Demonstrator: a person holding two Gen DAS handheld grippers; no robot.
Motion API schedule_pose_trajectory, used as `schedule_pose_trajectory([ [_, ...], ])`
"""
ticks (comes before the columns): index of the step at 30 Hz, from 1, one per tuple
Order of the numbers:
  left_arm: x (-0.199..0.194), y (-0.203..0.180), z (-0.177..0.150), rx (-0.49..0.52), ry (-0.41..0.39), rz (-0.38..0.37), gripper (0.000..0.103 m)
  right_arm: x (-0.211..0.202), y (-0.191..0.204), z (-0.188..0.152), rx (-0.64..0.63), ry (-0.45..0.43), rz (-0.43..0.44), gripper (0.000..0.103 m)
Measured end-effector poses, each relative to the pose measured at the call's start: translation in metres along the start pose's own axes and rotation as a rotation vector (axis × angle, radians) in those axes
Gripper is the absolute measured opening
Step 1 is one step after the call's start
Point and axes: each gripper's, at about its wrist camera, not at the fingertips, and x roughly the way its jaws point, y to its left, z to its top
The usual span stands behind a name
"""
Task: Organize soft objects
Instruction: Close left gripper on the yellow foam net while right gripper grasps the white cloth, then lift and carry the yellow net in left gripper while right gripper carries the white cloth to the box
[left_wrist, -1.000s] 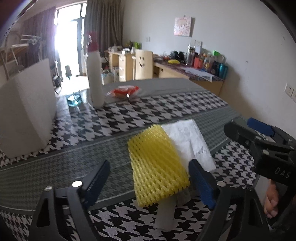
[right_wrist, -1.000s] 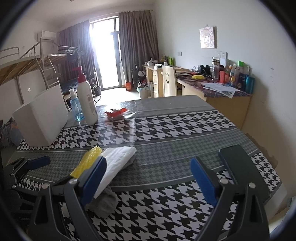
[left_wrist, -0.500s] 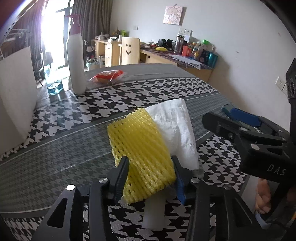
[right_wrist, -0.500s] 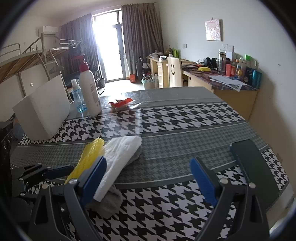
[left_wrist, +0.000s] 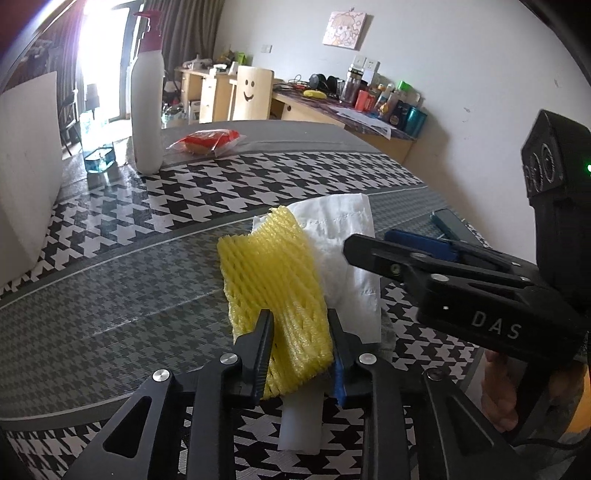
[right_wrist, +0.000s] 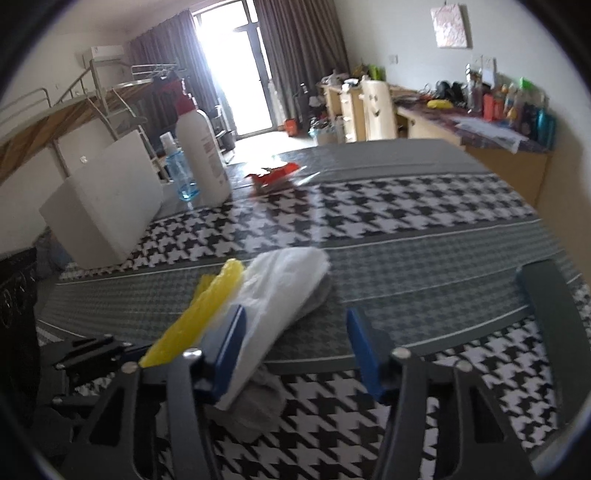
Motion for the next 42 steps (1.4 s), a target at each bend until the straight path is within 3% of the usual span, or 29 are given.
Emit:
schedule_pose_trajectory([
  [2, 0.000, 0.000, 0.000, 0.002, -0.001, 0.000, 0.028, 0.002, 0.003, 0.000, -0.005, 0.008, 0.014, 0.056],
  [9, -0.008, 0.001, -0.001, -0.004, -0.017, 0.004, 0.027, 0.005, 0.009, 0.000, -0.012, 0.032, 0.054, 0.015],
  [12, -0.015, 0.002, -0.001, -0.005, -0.033, 0.011, 0.027, -0.001, 0.010, 0.000, -0.013, 0.007, 0.078, 0.006],
  [20, -0.027, 0.010, -0.004, -0.029, -0.055, 0.044, 0.027, -0.020, 0.009, 0.008, -0.014, -0.049, 0.047, 0.004],
  [22, -0.031, 0.012, -0.005, -0.033, -0.065, 0.050, 0.019, -0.025, 0.007, 0.009, -0.006, -0.055, 0.042, 0.004],
  [27, -0.040, 0.013, -0.004, -0.029, -0.090, 0.067, 0.013, -0.038, 0.007, 0.014, -0.003, -0.090, 0.048, 0.004],
  [42, -0.083, 0.020, 0.001, -0.012, -0.196, 0.140, 0.013, -0.067, 0.022, 0.024, -0.023, -0.182, 0.046, 0.004],
])
